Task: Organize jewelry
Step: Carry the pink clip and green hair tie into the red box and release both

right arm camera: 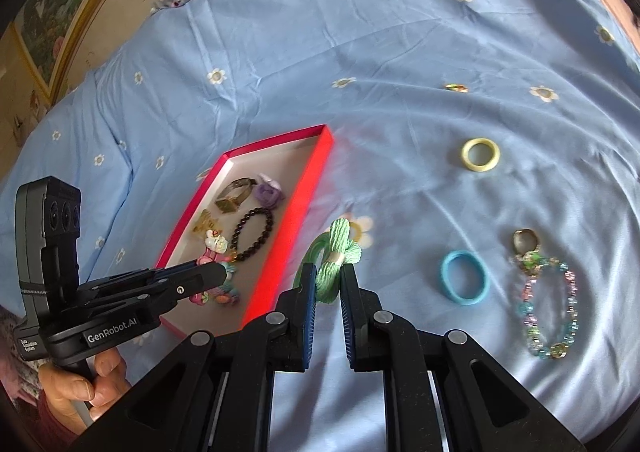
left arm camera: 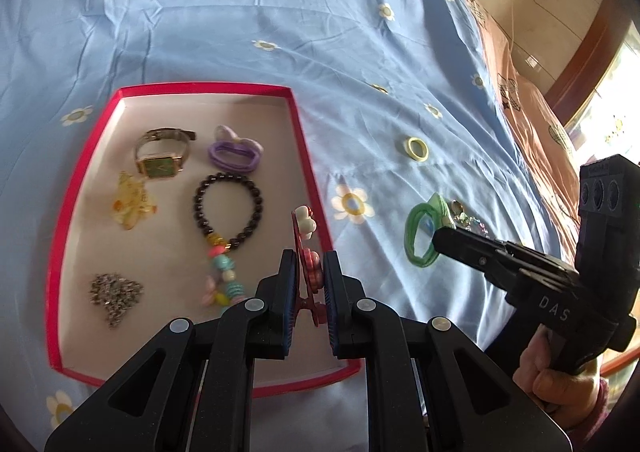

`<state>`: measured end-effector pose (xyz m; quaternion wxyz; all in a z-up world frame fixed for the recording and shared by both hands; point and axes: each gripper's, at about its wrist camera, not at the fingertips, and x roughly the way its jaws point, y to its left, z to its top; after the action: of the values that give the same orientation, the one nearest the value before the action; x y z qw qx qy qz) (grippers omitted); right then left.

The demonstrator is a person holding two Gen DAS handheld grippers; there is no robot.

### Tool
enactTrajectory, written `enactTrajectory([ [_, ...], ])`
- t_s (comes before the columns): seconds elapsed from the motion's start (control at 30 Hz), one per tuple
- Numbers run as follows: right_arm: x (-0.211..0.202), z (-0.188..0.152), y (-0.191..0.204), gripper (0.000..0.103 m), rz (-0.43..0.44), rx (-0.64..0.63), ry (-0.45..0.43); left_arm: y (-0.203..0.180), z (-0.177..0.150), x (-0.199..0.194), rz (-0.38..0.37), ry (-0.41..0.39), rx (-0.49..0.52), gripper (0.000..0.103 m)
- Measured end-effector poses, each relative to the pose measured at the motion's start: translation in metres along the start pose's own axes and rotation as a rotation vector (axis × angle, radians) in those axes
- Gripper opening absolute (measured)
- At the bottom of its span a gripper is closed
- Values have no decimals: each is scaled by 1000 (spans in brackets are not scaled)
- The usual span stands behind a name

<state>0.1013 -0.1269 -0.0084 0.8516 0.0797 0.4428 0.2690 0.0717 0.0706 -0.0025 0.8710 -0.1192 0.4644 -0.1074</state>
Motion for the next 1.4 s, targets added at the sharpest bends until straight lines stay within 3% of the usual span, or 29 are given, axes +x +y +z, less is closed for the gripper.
enactTrajectory([
  [0.67,48,-6,74,12,87,-144,94,77,-14,-13,98,-15,-134,12],
  [1.13,91,3,88,13,101,-164,158,103,-4,1,136,14,-149,12],
  [1.4,110,7,85,16,89,-162,189,105,0,27,148,91,-127,12],
])
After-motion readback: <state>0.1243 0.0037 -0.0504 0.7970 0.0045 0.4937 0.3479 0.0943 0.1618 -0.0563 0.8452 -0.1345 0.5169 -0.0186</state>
